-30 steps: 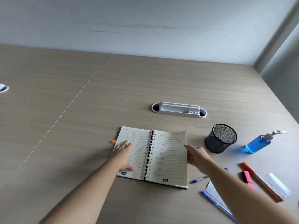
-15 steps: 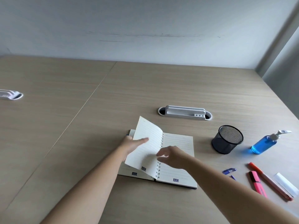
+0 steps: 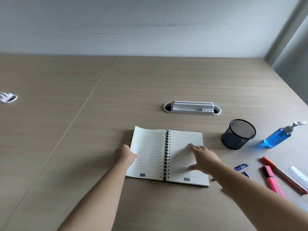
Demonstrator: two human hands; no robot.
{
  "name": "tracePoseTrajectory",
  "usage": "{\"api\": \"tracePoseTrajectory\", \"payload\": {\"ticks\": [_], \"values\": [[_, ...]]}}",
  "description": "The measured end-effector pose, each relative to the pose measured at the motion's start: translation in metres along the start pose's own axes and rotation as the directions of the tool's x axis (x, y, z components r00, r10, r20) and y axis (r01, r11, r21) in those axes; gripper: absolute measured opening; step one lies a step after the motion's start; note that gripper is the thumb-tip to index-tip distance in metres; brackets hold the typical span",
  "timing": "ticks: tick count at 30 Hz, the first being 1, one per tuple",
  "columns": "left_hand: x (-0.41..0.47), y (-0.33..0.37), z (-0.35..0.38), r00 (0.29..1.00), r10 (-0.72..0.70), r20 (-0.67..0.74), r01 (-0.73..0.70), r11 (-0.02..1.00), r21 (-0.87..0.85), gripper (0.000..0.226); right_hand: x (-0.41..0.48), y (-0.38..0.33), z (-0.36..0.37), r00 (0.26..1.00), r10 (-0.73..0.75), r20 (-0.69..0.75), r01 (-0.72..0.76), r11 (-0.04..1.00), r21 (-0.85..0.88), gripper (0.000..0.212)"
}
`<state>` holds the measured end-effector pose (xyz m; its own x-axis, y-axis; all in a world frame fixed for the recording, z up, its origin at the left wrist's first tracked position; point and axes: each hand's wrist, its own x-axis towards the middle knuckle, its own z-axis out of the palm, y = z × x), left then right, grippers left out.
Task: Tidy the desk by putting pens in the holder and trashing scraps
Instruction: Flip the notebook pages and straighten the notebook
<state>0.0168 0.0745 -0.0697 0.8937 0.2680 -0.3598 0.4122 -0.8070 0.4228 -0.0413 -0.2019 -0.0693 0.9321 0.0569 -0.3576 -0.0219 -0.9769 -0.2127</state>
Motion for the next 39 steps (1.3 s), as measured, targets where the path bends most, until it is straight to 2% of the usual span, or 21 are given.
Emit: {"api": "tracePoseTrajectory", "payload": {"ticks": [2, 4, 5, 7, 8, 10, 12, 14, 20, 23, 26, 29, 34, 39], "values": [[-0.003, 0.004, 0.003, 0.998, 0.03, -0.063, -0.019, 0.984, 0.176, 0.045, -0.001, 0.002, 0.005, 1.0, 0.007, 0.006, -0.007, 1.0, 0.009, 0.09], [-0.006, 0.013, 0.006, 0.964, 0.251, -0.086, -0.205, 0.91, 0.36, 0.071, -0.002, 0.004, 0.008, 1.0, 0.009, 0.006, -0.009, 1.0, 0.003, 0.091], [-0.007, 0.021, 0.008, 0.926, 0.378, -0.011, -0.34, 0.844, 0.414, 0.084, -0.002, 0.005, 0.009, 1.0, 0.008, 0.005, -0.008, 1.0, 0.003, 0.091], [-0.007, 0.035, 0.014, 0.803, 0.533, 0.264, -0.592, 0.667, 0.453, 0.109, -0.001, 0.004, 0.008, 1.0, 0.003, 0.004, -0.003, 1.0, 0.005, 0.091], [-0.009, 0.042, 0.018, 0.745, 0.536, 0.398, -0.667, 0.577, 0.473, 0.121, -0.002, 0.004, 0.008, 1.0, -0.001, 0.005, 0.001, 1.0, 0.003, 0.091], [-0.01, 0.05, 0.03, 0.682, 0.454, 0.574, -0.73, 0.466, 0.499, 0.139, -0.002, 0.003, 0.008, 1.0, -0.008, 0.004, 0.008, 1.0, -0.002, 0.092], [-0.01, 0.051, 0.039, 0.676, 0.386, 0.628, -0.735, 0.413, 0.537, 0.149, -0.002, 0.004, 0.007, 1.0, -0.009, 0.001, 0.009, 1.0, -0.008, 0.093], [-0.005, 0.051, 0.042, 0.692, 0.381, 0.613, -0.72, 0.417, 0.555, 0.154, -0.001, 0.004, 0.006, 1.0, -0.01, -0.003, 0.01, 1.0, -0.007, 0.092], [-0.005, 0.037, 0.049, 0.698, 0.413, 0.586, -0.716, 0.442, 0.541, 0.148, -0.004, 0.005, 0.016, 1.0, -0.008, 0.026, 0.008, 1.0, -0.002, 0.088], [-0.005, 0.021, 0.043, 0.686, 0.477, 0.549, -0.727, 0.467, 0.503, 0.135, -0.012, 0.003, 0.019, 0.999, -0.004, -0.037, 0.005, 1.0, 0.007, 0.073], [-0.008, 0.001, 0.032, 0.657, 0.57, 0.493, -0.754, 0.501, 0.425, 0.126, -0.025, -0.003, 0.018, 0.996, -0.01, -0.083, 0.018, 0.995, 0.098, 0.066], [-0.02, -0.019, 0.031, 0.636, 0.607, 0.477, -0.771, 0.517, 0.372, 0.114, -0.045, -0.012, 0.028, 0.995, -0.05, -0.09, 0.063, 0.987, 0.149, 0.067], [-0.037, -0.033, 0.034, 0.628, 0.659, 0.413, -0.775, 0.488, 0.4, 0.083, -0.067, -0.012, 0.048, 0.995, -0.054, -0.088, 0.058, 0.997, 0.043, 0.076], [-0.034, -0.035, 0.036, 0.656, 0.63, 0.416, -0.75, 0.483, 0.451, 0.078, -0.066, -0.012, 0.05, 0.993, -0.045, -0.105, 0.048, 0.999, 0.021, 0.076]]}}
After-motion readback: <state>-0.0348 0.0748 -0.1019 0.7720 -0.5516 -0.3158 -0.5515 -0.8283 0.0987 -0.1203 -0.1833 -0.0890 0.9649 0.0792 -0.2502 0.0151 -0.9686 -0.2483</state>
